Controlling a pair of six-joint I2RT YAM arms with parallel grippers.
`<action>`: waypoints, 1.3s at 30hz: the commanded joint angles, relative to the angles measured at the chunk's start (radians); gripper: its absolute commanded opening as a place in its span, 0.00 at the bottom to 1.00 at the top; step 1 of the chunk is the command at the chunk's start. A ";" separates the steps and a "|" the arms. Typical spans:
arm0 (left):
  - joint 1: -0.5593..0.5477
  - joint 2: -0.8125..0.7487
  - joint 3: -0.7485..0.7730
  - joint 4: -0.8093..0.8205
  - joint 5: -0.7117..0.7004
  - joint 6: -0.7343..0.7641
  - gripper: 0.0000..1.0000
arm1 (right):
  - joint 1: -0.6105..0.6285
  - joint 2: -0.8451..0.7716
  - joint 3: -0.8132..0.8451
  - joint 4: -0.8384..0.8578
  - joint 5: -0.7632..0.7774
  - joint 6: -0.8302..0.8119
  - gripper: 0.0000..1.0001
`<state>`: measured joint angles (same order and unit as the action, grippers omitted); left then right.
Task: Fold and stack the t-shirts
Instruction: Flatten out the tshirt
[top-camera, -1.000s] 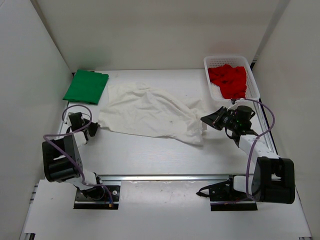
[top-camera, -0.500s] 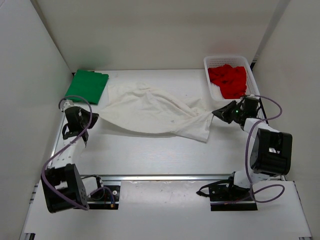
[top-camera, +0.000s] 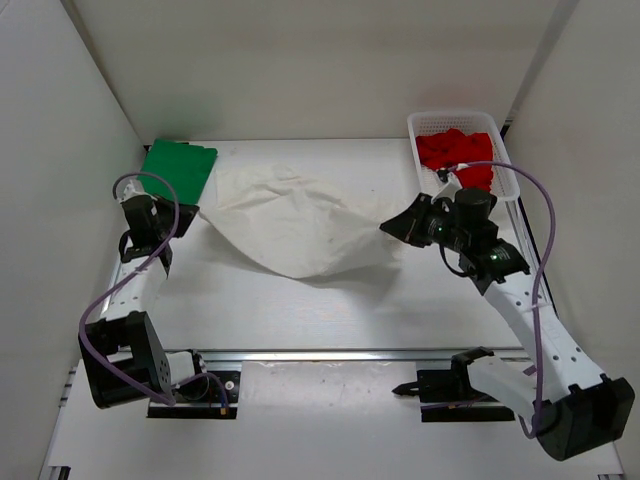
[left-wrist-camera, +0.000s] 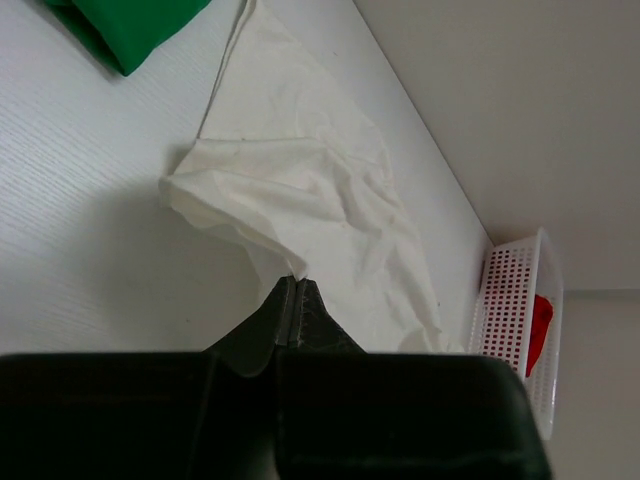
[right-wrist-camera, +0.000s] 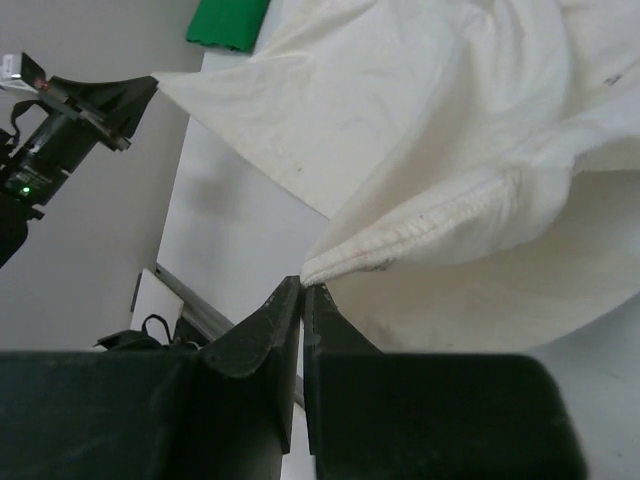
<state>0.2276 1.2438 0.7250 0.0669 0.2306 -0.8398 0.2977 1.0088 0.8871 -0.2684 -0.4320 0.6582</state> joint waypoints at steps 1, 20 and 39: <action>0.013 0.014 0.031 0.031 0.036 -0.021 0.00 | -0.005 -0.053 0.111 -0.083 0.055 -0.011 0.00; -0.080 0.026 0.001 0.025 -0.043 0.025 0.00 | -0.208 0.625 0.334 0.025 0.126 -0.176 0.36; -0.387 -0.211 -0.128 0.060 -0.174 0.054 0.00 | 0.216 0.045 -0.372 -0.187 0.529 0.037 0.44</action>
<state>-0.1463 1.0595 0.6254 0.1028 0.1120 -0.8165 0.4614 1.0447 0.5297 -0.4477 0.0345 0.6228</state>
